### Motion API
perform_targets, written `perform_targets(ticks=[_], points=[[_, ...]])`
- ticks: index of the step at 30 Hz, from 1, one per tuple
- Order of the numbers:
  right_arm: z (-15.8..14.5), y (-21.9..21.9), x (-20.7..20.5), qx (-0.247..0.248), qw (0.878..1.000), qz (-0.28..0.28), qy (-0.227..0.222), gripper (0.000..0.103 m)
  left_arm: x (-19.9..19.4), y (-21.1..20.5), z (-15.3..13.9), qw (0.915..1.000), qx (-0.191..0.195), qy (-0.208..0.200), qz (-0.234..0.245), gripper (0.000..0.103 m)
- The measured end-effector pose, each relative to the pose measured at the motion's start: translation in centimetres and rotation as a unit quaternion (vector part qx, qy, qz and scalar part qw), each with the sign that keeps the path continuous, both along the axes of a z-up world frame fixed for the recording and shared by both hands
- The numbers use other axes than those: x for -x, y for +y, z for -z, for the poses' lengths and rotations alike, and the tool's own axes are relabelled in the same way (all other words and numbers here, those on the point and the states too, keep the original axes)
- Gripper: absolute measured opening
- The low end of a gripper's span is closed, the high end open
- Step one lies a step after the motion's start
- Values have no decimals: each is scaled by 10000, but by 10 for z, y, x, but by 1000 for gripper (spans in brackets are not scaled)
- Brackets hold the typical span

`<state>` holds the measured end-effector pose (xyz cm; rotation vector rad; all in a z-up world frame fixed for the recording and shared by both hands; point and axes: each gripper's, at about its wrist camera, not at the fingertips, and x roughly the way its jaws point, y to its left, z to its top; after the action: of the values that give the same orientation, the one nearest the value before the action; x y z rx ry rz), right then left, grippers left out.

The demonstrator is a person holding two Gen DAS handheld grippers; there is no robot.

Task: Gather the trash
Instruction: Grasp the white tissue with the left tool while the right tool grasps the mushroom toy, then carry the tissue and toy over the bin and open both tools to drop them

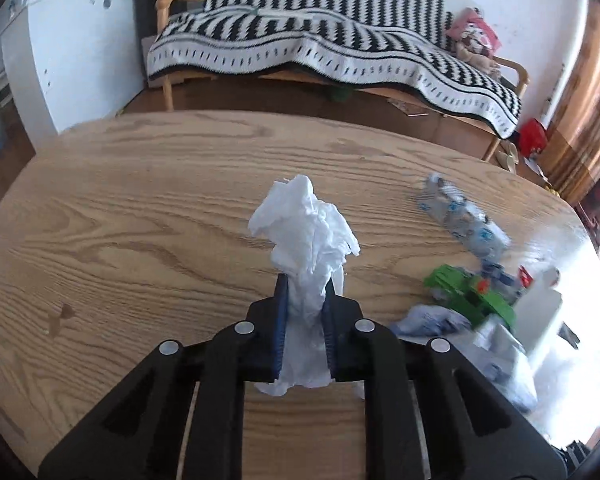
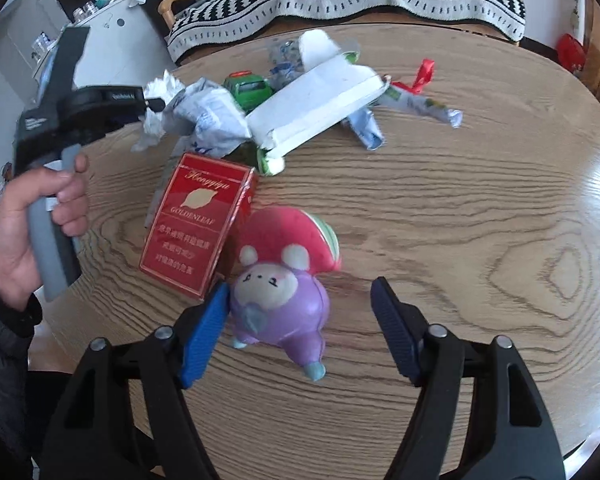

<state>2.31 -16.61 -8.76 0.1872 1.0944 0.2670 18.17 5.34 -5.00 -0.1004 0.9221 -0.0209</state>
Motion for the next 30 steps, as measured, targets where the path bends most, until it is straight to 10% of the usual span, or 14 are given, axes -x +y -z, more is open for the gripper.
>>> perform_targets(ticks=[1,17,30], points=[[-1,1,0,-130,9999,-38,14,43,4,-3,-4,10000,-19,-38,34,15],[-63,-134,74,292,9886,1237,-806,39,105,-153,-61,9836,180,-600,1693,15],[-63,-340,214,725,9362,3371,-687,39,232,-388,-36,9112,471,-272,4083,15]])
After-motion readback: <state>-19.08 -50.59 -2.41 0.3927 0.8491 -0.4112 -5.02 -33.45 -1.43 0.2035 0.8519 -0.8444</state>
